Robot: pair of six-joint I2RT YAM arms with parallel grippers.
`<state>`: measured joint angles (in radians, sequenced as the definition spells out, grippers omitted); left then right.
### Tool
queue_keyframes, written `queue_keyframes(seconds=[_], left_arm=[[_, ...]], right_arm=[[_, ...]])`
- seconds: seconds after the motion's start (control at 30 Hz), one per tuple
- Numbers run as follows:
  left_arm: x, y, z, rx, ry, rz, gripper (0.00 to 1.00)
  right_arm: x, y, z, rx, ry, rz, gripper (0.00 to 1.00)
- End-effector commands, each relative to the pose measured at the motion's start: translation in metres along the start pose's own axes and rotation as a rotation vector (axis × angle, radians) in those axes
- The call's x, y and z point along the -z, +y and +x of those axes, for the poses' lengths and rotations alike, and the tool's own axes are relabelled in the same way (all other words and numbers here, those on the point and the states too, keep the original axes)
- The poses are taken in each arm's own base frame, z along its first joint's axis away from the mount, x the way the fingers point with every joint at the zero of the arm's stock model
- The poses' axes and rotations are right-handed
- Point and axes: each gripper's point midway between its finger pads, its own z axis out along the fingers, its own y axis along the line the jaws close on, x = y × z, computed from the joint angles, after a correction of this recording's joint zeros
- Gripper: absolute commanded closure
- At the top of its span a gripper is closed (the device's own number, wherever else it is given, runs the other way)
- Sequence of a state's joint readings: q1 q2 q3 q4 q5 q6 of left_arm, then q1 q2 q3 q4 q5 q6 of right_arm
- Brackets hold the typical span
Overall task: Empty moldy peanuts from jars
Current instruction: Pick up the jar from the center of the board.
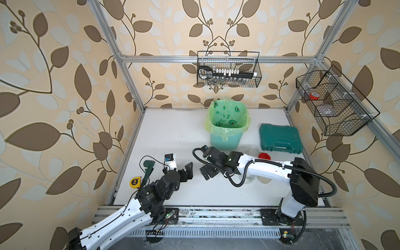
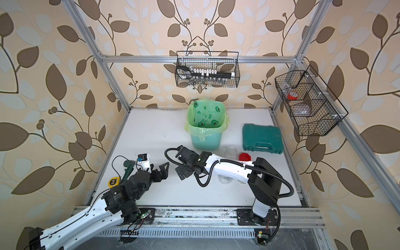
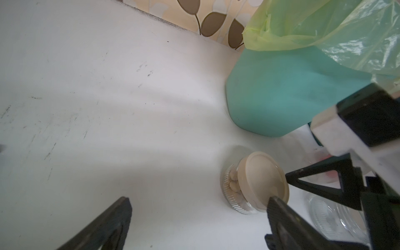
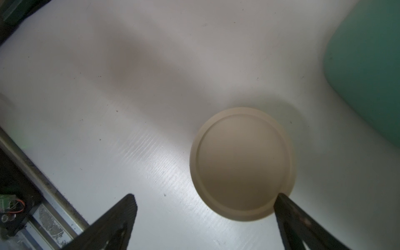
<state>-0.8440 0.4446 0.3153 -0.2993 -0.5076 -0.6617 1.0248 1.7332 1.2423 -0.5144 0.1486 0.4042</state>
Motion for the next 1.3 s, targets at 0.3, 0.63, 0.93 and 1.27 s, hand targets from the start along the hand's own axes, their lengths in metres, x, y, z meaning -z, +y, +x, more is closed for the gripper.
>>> queue_keyframes(seconds=[0.3,0.63,0.93,1.27], left_arm=[[0.002,0.002,-0.006,-0.017,-0.019,-0.017,0.01],[-0.001,-0.002,-0.005,-0.029,-0.007,-0.015,0.01],[-0.001,-0.002,-0.005,-0.031,-0.005,-0.013,0.01],[-0.002,-0.004,-0.005,-0.038,-0.001,-0.011,0.01]], right_arm=[[-0.003,-0.019,-0.015,-0.039,-0.006,0.099,0.01],[0.000,-0.043,-0.014,-0.038,-0.017,0.183,0.01],[-0.027,-0.046,-0.006,-0.064,0.046,0.132,0.01],[-0.033,-0.030,-0.003,-0.070,0.066,0.046,0.01]])
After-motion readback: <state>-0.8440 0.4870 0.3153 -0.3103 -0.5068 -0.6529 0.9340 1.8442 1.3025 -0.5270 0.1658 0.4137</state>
